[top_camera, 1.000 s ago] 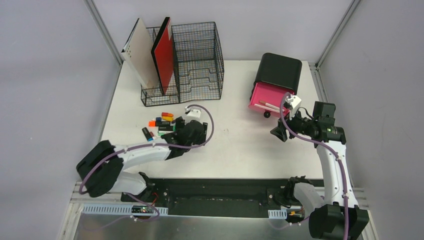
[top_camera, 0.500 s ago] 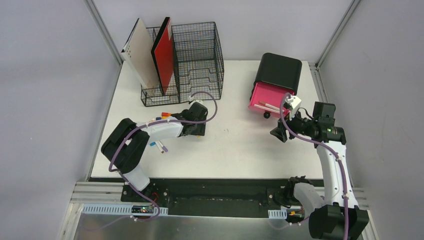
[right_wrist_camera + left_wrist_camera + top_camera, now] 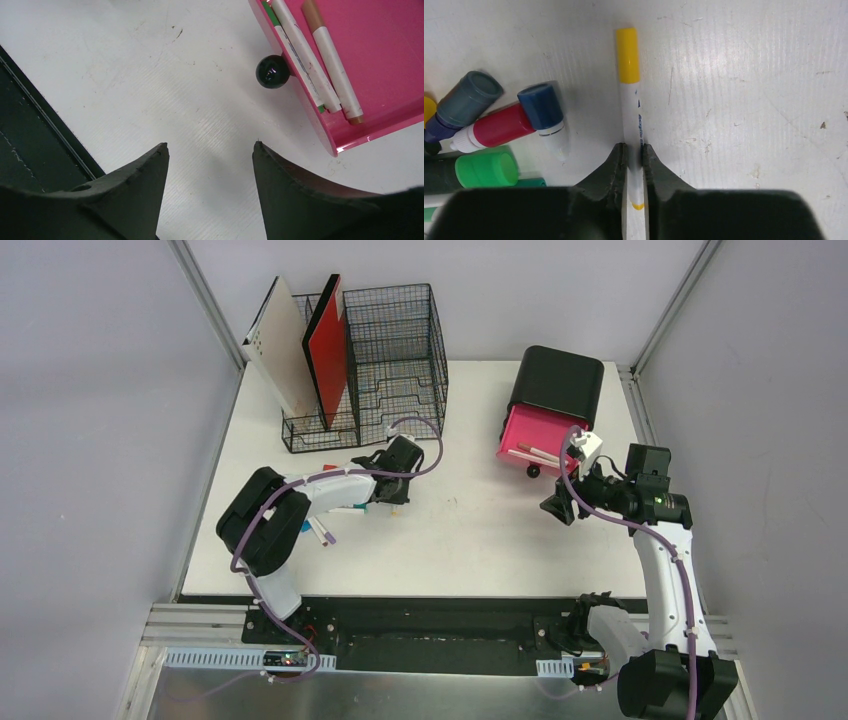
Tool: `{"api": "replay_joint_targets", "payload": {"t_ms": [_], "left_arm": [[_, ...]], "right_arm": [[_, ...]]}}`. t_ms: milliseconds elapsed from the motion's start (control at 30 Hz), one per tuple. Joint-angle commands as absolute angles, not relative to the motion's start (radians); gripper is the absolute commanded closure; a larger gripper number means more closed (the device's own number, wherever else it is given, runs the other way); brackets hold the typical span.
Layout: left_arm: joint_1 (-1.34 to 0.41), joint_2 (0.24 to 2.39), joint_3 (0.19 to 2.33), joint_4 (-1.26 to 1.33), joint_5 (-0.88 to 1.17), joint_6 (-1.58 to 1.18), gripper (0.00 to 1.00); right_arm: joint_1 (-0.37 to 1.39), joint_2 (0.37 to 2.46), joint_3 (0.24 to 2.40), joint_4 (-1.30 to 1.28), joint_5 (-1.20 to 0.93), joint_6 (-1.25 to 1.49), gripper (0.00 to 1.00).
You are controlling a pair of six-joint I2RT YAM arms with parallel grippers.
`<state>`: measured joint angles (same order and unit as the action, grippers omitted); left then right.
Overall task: Organize the desk
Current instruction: Pick up the stationery from the center of the board.
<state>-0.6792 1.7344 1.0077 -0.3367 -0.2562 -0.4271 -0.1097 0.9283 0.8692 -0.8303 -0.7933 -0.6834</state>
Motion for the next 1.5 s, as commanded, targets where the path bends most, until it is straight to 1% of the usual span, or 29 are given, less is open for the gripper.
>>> {"api": "replay_joint_targets", "payload": {"t_ms": [0,33,67,267,467,600,700,800,933,1067,1167,1333,1467], "left_arm": [[-0.680,1.770,1.009,-0.384,-0.198,-0.417,0.95],[-0.680,1.772,1.009,-0.382,-0.192,-0.415,0.99],[-0.680,1.772,1.009,-0.378,-0.185,-0.410,1.00],[-0.681,1.712,0.945,-0.308,-0.152,-0.387,1.00],[-0.682,1.524,0.764,-0.101,-0.046,-0.328,1.00],[-0.703,1.370,0.624,0.058,-0.019,-0.293,1.00],[-0.758,1.248,0.529,0.140,-0.034,-0.256,1.00],[-0.845,1.145,0.452,0.197,-0.107,-0.214,1.00],[-0.949,1.073,0.402,0.244,-0.185,-0.162,1.00],[-0.994,1.009,0.354,0.301,-0.162,-0.107,1.00],[-1.063,0.921,0.290,0.352,-0.187,-0.063,1.00],[-1.164,0.788,0.200,0.406,-0.250,-0.010,1.00],[-1.224,0.813,0.207,0.421,-0.238,0.057,1.00]], "right_arm": [[-0.115,0.911,0.871,-0.824,-0.825,-0.706,0.35],[-0.116,0.910,0.871,-0.824,-0.827,-0.707,0.35],[-0.117,0.912,0.872,-0.823,-0.830,-0.705,0.35],[-0.117,0.926,0.875,-0.834,-0.890,-0.691,0.34],[-0.117,0.946,0.880,-0.845,-0.945,-0.679,0.33],[-0.117,0.957,0.880,-0.848,-1.004,-0.670,0.32],[-0.118,0.969,0.874,-0.840,-1.067,-0.642,0.31],[-0.118,0.982,0.869,-0.833,-1.132,-0.628,0.31],[-0.117,0.981,0.851,-0.836,-1.234,-0.631,0.29],[-0.114,0.973,0.826,-0.835,-1.302,-0.656,0.26],[-0.088,0.976,0.812,-0.818,-1.283,-0.653,0.25],[0.015,1.042,0.820,-0.837,-1.238,-0.711,0.25],[0.104,1.085,0.855,-0.854,-1.198,-0.745,0.25]]}}
